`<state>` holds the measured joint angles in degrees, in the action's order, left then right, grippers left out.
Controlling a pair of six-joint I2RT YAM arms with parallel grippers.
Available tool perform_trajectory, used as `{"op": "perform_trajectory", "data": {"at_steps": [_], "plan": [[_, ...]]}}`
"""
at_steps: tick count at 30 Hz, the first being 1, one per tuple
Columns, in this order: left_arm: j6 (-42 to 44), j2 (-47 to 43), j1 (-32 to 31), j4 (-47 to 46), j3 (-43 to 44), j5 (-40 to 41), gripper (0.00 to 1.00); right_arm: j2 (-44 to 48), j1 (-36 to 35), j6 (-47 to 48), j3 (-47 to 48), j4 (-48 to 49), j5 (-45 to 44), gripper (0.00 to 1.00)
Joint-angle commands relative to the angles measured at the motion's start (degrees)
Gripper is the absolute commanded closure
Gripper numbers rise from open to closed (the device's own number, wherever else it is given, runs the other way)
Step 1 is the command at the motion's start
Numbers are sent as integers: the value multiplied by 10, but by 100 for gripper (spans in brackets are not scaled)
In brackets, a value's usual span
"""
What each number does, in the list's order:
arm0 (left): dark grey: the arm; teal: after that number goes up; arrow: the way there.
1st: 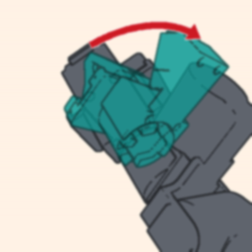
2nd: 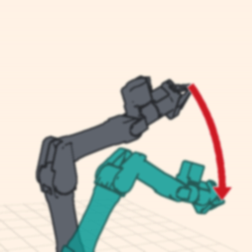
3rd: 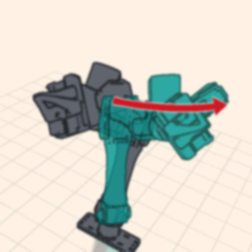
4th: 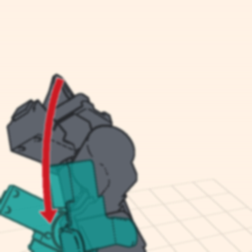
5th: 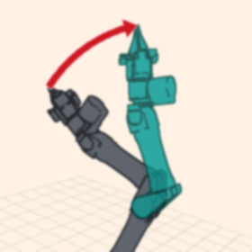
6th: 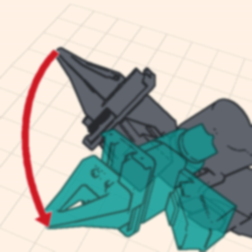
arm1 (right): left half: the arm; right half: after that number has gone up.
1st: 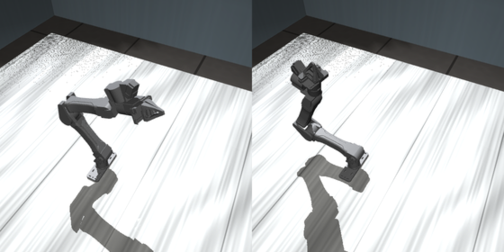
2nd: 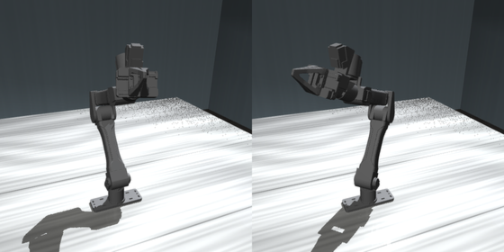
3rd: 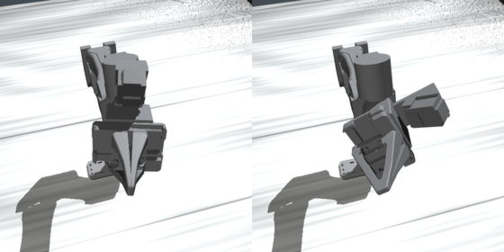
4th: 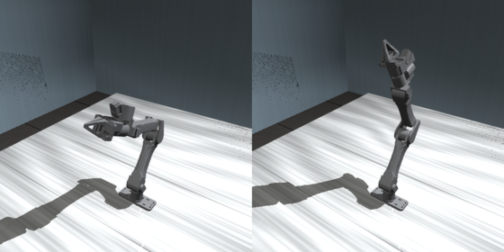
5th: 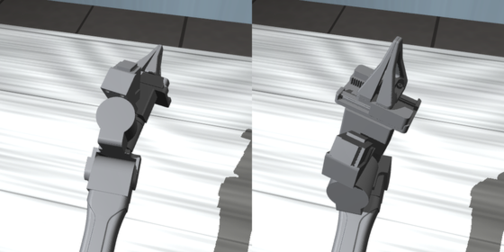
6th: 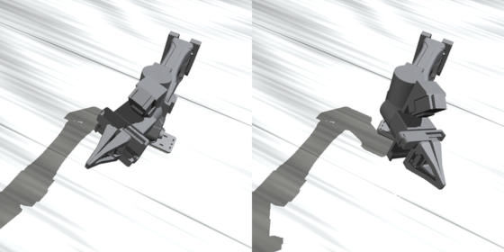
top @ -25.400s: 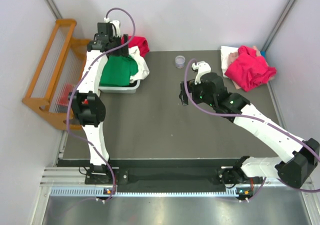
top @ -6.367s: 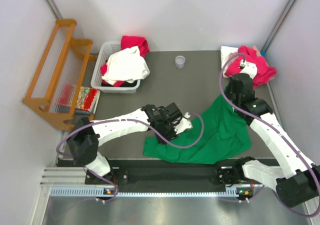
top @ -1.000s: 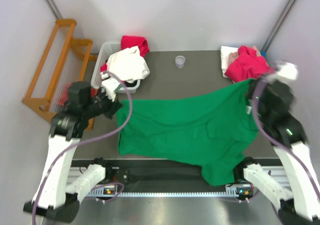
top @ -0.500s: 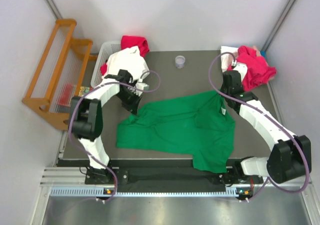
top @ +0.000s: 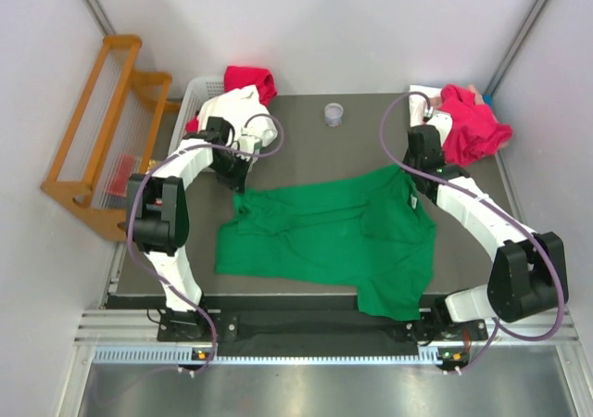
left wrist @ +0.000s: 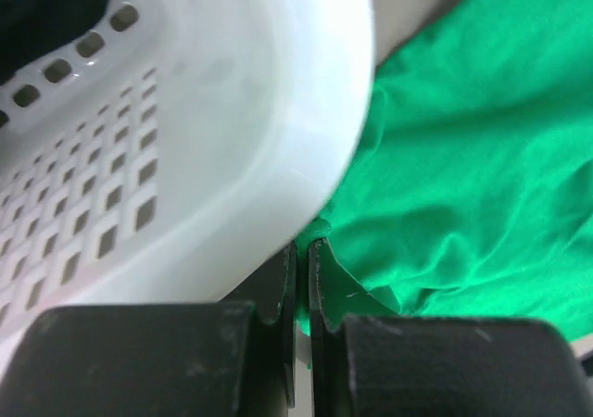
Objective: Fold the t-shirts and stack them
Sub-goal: Flatten the tshirt out
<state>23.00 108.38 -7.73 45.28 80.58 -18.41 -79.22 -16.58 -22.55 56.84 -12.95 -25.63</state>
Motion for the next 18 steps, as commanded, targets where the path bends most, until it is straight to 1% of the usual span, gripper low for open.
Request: {"op": "perform_trajectory", "data": {"at_steps": [1, 6, 10, 18], "plan": [[-10, -33, -1, -37, -6, 4, 100, 2, 6, 3, 28, 32, 1, 100], [-1, -50, -1, -48, -38, 18, 100, -1, 10, 5, 20, 37, 0, 100], [2, -82, -1, -85, -73, 34, 100, -8, 16, 10, 25, 42, -2, 100], [-23, -149, -1, -220, -134, 96, 100, -52, 35, 17, 55, 49, -3, 100]]}}
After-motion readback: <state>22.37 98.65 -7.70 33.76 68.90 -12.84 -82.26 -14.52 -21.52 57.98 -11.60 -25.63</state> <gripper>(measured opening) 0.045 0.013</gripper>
